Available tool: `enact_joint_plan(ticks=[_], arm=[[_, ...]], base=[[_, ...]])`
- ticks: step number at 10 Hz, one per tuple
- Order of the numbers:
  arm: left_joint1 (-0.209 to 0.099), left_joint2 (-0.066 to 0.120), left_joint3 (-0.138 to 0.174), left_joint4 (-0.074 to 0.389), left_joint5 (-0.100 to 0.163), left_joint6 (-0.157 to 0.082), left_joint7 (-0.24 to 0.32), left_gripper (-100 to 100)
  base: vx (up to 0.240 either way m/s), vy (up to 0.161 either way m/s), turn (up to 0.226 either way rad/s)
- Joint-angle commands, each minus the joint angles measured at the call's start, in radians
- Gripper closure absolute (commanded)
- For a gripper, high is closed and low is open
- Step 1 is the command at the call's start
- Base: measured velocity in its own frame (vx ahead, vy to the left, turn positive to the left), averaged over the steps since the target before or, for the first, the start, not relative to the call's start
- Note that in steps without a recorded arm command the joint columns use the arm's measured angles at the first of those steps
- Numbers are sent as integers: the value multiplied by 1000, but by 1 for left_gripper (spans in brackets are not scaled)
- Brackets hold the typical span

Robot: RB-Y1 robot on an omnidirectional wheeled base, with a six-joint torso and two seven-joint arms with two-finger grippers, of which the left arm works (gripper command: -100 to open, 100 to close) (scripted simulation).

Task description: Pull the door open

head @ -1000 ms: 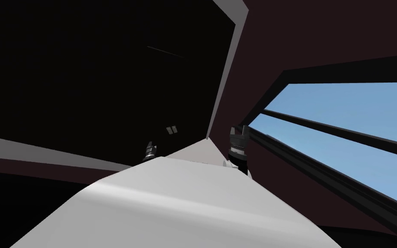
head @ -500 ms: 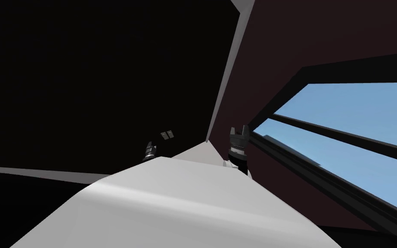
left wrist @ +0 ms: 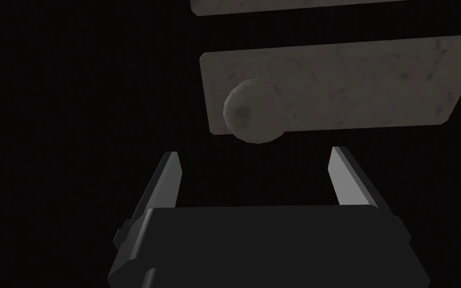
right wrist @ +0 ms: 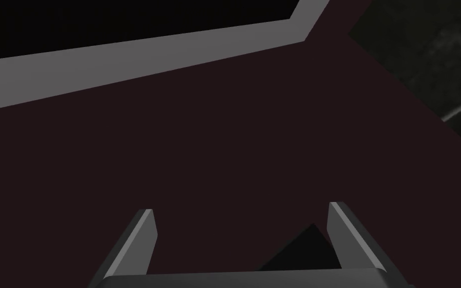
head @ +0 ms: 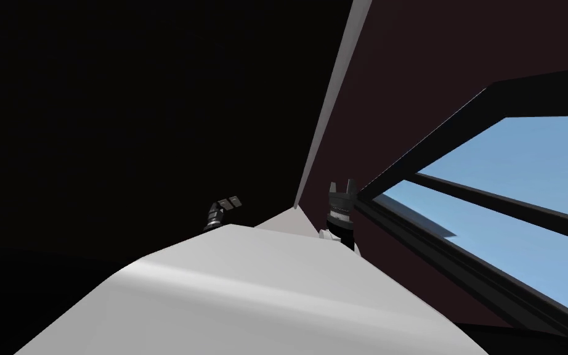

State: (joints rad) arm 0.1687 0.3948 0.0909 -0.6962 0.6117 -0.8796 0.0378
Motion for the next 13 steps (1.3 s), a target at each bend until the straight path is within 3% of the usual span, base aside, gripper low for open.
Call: enact_joint_plan(ticks=[1,2,3,8,13], arm=[[0,1,0,1,1,-1,0,-100],[0,0,0,1,1,-1,0,-100],[0,0,0,1,1,-1,0,100],[0,0,0,1,1,-1,0,100],[-3,-3,-3,1,-1,2,-1,100]], base=[[240,-42,-4],[99,-20,50],[-26,-4,-11],[-16,4,-14],[-215,12,1]])
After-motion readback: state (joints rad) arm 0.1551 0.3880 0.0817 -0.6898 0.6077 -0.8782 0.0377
